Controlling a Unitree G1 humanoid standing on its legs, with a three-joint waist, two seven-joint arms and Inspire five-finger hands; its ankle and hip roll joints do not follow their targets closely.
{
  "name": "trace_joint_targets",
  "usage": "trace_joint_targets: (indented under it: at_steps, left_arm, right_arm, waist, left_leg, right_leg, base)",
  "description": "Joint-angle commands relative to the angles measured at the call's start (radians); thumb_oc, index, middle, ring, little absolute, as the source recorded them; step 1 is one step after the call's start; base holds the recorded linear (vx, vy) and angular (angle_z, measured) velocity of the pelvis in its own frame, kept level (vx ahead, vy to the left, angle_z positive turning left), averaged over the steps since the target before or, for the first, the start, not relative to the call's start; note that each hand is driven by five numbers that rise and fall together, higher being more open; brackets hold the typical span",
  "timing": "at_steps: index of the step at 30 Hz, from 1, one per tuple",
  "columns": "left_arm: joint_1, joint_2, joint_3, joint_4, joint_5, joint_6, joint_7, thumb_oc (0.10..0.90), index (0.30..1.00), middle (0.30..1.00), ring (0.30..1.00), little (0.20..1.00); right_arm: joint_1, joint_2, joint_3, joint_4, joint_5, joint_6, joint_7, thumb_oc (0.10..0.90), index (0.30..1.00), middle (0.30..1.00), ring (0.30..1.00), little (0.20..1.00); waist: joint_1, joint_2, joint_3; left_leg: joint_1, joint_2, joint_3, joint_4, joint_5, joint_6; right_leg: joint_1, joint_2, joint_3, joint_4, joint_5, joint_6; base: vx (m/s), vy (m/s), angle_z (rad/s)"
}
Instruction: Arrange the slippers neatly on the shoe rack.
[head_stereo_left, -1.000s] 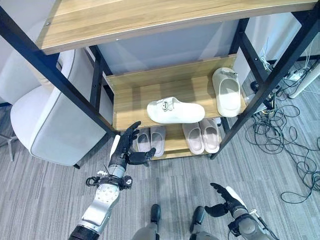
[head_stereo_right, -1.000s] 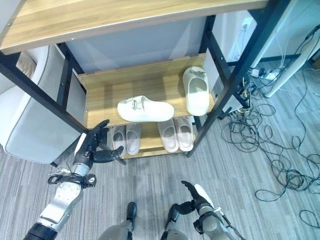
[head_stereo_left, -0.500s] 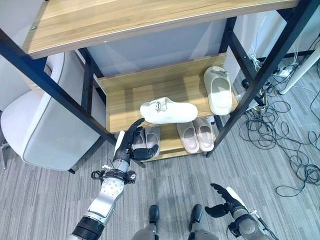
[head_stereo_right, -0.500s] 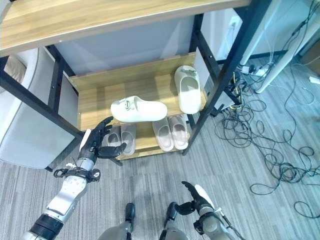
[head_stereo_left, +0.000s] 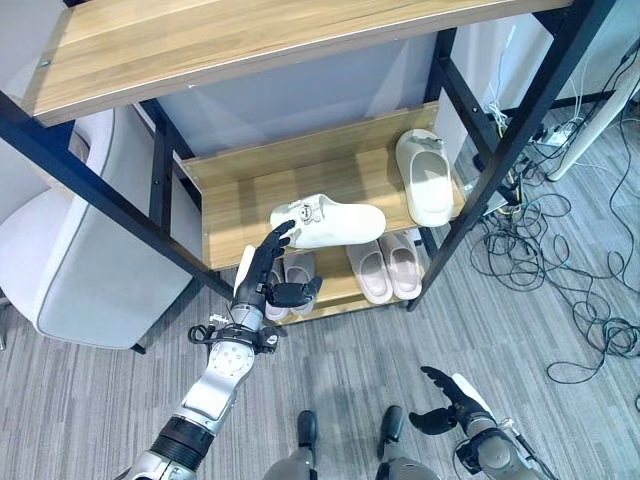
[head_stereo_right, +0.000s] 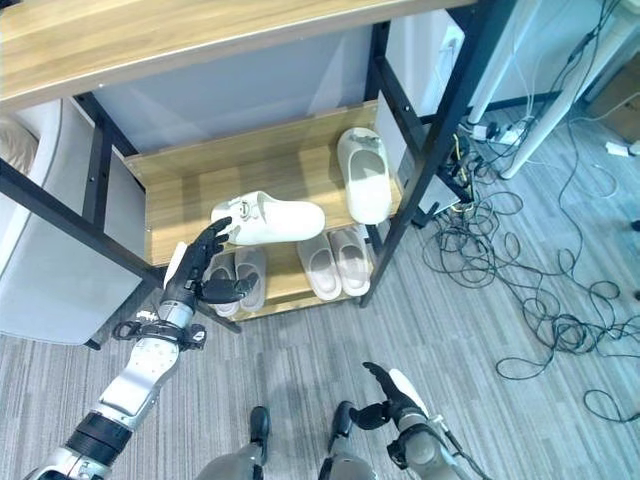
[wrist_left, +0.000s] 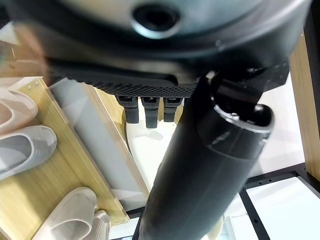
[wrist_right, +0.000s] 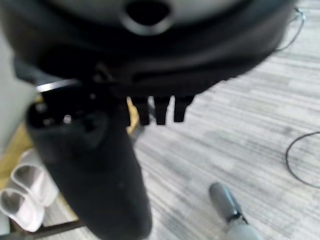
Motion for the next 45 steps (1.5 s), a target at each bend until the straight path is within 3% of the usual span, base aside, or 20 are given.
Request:
trace_joint_targets:
  at_steps: [1,31,45]
  left_arm:
    - [-0.164,-0.021,-0.016,0.047,0.024,-0.064,0.05,0.8,0.9,0.9,0.9,0.9]
    - [-0.486,-0.034,-0.107,0.245,0.049,-0.045,0.113,0.8,0.9,0.9,0.9,0.9]
    - [-0.415,-0.001,-0.073,0.174,0.064,-0.056,0.111,0.8,0.9,0.9,0.9,0.9]
  right_arm:
    - [-0.004,-0.027,0.008,-0.05,0.012,-0.033,-0.026,0.8,0.9,0.9,0.9,0.9]
    - [-0.005,-0.087,0.018,-0.08,0.026,-0.042,-0.017,0.8,0.9,0.9,0.9,0.9]
    - [-0.001,-0.074,0.015,-0.082,0.021,-0.049,-0.018,0.8,0.9,0.9,0.9,0.9]
  waist:
    - [0.0,-0.032,-0.042]
    - [-0.072,-0.025,-0.035]
    - [-0.058,-0.025,-0.037]
  left_leg:
    - [-0.064,-0.009,-0.005,-0.01,0.031,-0.042]
    - [-0.083,-0.002,0.036,-0.01,0.021,-0.038]
    - [-0.072,-0.002,0.036,-0.01,0.018,-0.037]
  right_leg:
    - [0.031,-0.027,-0.002,0.007,-0.116,0.072]
    - [-0.026,-0.027,0.051,0.012,-0.096,0.081]
    - [-0.013,-0.025,0.044,0.01,-0.099,0.079]
  base:
    - [0.0,0.0,0.0]
    - [0.01,0.002,-0.06]
    - [0.0,-0.001,-0.03]
